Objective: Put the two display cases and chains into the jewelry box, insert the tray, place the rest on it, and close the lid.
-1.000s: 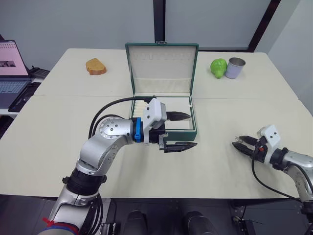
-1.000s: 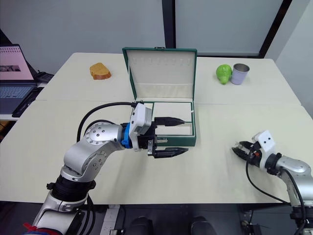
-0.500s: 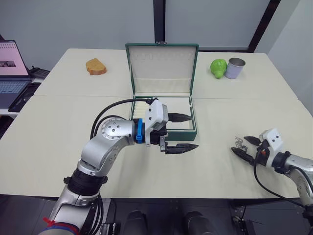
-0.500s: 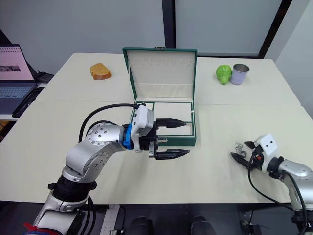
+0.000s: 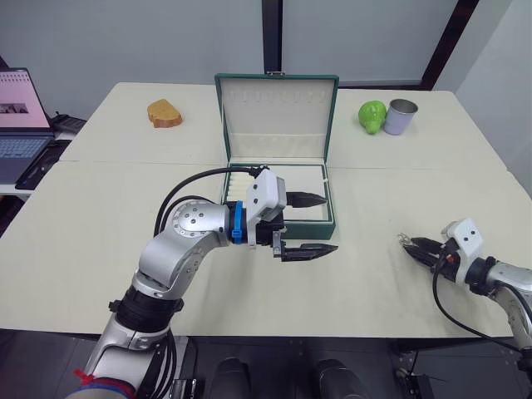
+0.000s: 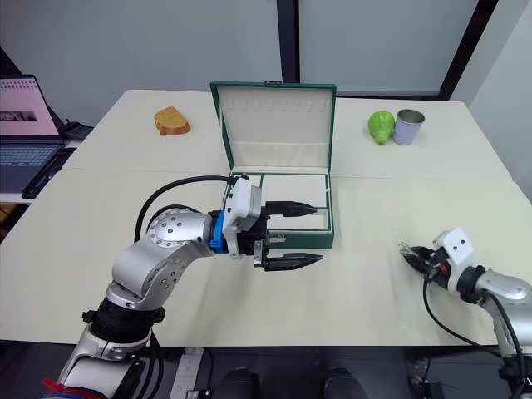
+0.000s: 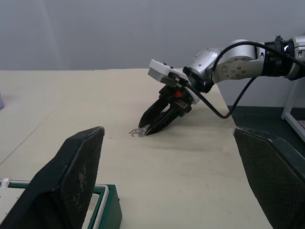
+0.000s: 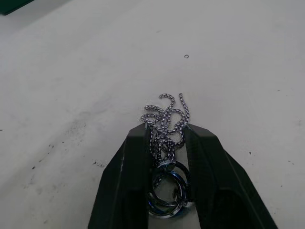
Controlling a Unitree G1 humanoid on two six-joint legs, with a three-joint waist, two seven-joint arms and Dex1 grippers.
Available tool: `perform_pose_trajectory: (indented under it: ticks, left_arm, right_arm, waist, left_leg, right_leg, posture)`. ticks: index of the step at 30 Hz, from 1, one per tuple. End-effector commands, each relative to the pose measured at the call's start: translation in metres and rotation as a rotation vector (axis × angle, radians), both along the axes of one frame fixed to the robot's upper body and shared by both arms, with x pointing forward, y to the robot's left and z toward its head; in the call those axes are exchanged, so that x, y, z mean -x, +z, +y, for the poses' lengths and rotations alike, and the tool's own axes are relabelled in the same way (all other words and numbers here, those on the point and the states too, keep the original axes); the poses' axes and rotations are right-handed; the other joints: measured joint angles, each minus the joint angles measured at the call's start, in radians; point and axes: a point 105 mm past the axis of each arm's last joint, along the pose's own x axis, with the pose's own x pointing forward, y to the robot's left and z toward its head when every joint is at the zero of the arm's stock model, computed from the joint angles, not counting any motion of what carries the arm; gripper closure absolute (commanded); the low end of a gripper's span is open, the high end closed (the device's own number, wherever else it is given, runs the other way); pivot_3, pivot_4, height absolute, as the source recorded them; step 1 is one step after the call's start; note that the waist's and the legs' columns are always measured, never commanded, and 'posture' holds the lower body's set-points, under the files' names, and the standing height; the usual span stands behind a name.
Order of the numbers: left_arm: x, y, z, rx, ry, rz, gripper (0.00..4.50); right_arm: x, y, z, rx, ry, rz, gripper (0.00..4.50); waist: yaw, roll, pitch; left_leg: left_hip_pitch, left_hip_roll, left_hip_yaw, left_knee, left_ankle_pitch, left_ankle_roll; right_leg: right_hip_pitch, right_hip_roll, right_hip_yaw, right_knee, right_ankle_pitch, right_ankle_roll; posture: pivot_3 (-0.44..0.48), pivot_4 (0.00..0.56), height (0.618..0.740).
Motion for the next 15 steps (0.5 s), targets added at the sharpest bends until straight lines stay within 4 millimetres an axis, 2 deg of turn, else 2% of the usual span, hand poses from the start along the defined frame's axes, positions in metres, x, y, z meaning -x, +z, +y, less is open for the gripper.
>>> perform_pose_trajectory:
  ticks: [1,9,15]
  left_arm:
    - [0.004,0.008,-0.004,0.011,-0.017,-0.038,0.0]
    - [0.005,0.008,-0.005,0.014,-0.014,-0.037,0.0]
    - [0.003,0.009,-0.006,0.017,-0.009,-0.041,0.0]
  right_arm:
    - [0.015,-0.029,-0.002,0.01,0.001,0.137,3.74]
    - [0.015,-0.028,-0.002,0.005,-0.003,0.126,3.74]
    - [0.01,-0.016,0.002,-0.039,0.006,0.082,3.74]
  waist:
    - [0.0,0.0,0.0]
    - [0.0,0.0,0.0]
    - [0.0,0.0,0.0]
  left_leg:
    - [0.0,0.0,0.0,0.0,0.0,0.0]
    - [0.0,0.0,0.0,0.0,0.0,0.0]
    - [0.0,0.0,0.0,0.0,0.0,0.0]
  right_leg:
    - [0.0,0.0,0.0,0.0,0.0,0.0]
    - [0.0,0.0,-0.001,0.0,0.0,0.0]
    - [0.0,0.0,-0.001,-0.001,0.0,0.0]
  posture:
    - [0.0,0.15,0.74]
    - [0.0,0.15,0.74]
    - [0.0,0.15,0.74]
